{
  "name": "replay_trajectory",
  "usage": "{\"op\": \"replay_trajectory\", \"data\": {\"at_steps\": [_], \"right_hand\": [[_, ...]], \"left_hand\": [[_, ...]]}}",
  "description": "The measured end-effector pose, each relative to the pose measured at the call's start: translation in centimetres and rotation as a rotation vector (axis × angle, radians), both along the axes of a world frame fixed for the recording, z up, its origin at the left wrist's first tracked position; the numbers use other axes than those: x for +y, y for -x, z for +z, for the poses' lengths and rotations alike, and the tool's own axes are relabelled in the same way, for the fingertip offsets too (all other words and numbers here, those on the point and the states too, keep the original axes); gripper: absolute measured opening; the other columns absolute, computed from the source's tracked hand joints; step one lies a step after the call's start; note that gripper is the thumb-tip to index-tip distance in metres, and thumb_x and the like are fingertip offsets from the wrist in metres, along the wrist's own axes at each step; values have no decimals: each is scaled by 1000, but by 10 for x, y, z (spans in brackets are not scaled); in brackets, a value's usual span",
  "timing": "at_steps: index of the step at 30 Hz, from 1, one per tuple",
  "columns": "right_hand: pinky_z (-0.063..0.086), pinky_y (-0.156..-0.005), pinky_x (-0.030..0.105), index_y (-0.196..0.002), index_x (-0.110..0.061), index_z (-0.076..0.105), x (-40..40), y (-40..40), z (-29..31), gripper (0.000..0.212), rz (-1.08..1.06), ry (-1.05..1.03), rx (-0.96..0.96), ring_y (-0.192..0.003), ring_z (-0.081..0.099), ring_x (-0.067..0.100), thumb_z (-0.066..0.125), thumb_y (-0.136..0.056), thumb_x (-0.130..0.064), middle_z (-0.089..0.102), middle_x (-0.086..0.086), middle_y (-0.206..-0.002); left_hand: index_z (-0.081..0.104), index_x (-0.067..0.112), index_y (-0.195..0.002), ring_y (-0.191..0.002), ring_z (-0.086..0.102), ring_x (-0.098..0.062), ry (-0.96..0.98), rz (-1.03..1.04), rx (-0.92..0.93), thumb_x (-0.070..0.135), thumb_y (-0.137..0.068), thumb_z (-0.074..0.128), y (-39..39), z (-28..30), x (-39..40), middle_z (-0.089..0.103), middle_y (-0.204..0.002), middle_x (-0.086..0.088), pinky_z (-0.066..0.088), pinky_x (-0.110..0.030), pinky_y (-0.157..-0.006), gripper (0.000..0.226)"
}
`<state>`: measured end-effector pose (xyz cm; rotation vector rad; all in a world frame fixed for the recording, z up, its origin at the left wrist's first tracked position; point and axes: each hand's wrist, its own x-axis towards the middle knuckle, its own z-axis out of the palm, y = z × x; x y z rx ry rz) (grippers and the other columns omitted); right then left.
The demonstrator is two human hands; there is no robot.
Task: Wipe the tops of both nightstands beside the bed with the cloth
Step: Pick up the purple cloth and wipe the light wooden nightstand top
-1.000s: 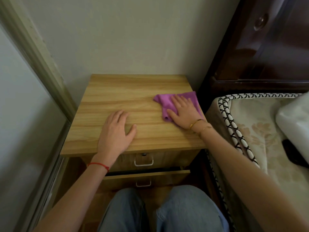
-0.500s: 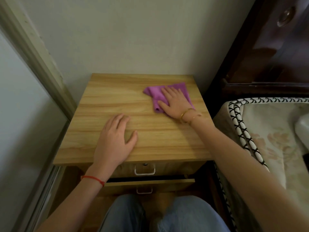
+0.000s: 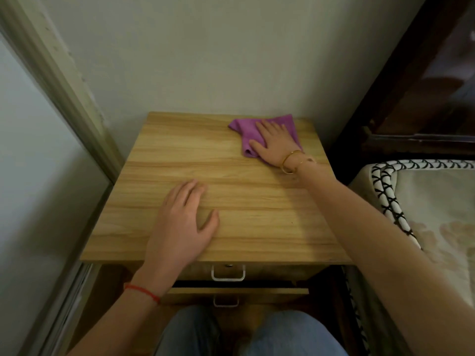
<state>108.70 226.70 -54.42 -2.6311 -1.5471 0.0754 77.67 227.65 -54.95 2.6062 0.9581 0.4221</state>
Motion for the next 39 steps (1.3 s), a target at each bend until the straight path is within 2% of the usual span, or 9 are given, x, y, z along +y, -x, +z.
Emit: {"op": "replay_trajectory", "data": {"at_steps": [3,7,13,18,24,29,33,36,39], "right_hand": [[4,-116,37,-150,-14,18,-20,-27,5,66,-57,-21,-29,-145,14,23,33,-97,-49,16,7,-158],[9,-116,41,-149,-13,21,-38,-58,5,71,-215,8,-67,-142,20,29,30,-94,-55,19,10,-157],[1,-117,38,-151,-15,16,-6,1,-4,67,78,-16,-33,-145,12,23,34,-97,-50,13,6,-159],[4,-117,39,-151,-15,14,3,-31,10,69,-127,32,-21,-145,12,24,27,-96,-53,13,7,-159],[1,-117,38,-151,-17,16,9,31,-2,66,129,-37,-13,-146,12,23,33,-96,-51,13,4,-159],[2,-117,41,-151,-15,14,-10,-5,7,70,-123,20,8,-145,11,25,28,-95,-55,12,7,-159],[3,-117,40,-151,-17,17,-24,53,-2,69,111,-53,0,-145,13,24,33,-95,-54,15,6,-158],[2,-118,38,-151,-23,16,-57,67,-4,80,228,-63,3,-146,12,20,20,-85,-67,15,1,-158],[0,-117,38,-151,-22,16,-77,36,2,73,15,-36,21,-146,11,21,26,-91,-62,14,1,-159]], "left_hand": [[32,25,-148,-146,16,-11,14,-11,-6,56,-92,39,0,1,-1,28,-156,6,19,-39,-120,63],[35,23,-147,-145,18,-13,5,-21,-22,54,-93,39,0,1,-1,30,-155,4,22,-40,-119,63],[33,24,-148,-146,16,-12,5,-12,-20,56,-92,38,0,0,0,29,-156,5,17,-37,-120,64],[39,22,-145,-144,20,-13,4,-37,-57,60,-90,31,1,-2,1,34,-153,3,20,-39,-120,67],[43,19,-143,-142,25,-15,-28,-18,-57,58,-89,33,1,-3,1,38,-150,1,22,-37,-119,67],[41,20,-145,-143,23,-15,-29,-21,-34,55,-92,40,1,-2,1,36,-152,1,20,-39,-120,63],[44,17,-142,-142,28,-18,-58,-22,-53,51,-92,45,1,-2,1,40,-150,-2,22,-38,-119,61],[45,16,-142,-141,30,-19,-71,-21,-50,50,-93,47,1,-2,1,40,-150,-3,22,-37,-119,60],[41,18,-145,-143,27,-19,-74,-26,-30,52,-94,43,1,-2,1,37,-153,-2,18,-36,-119,61]]}}
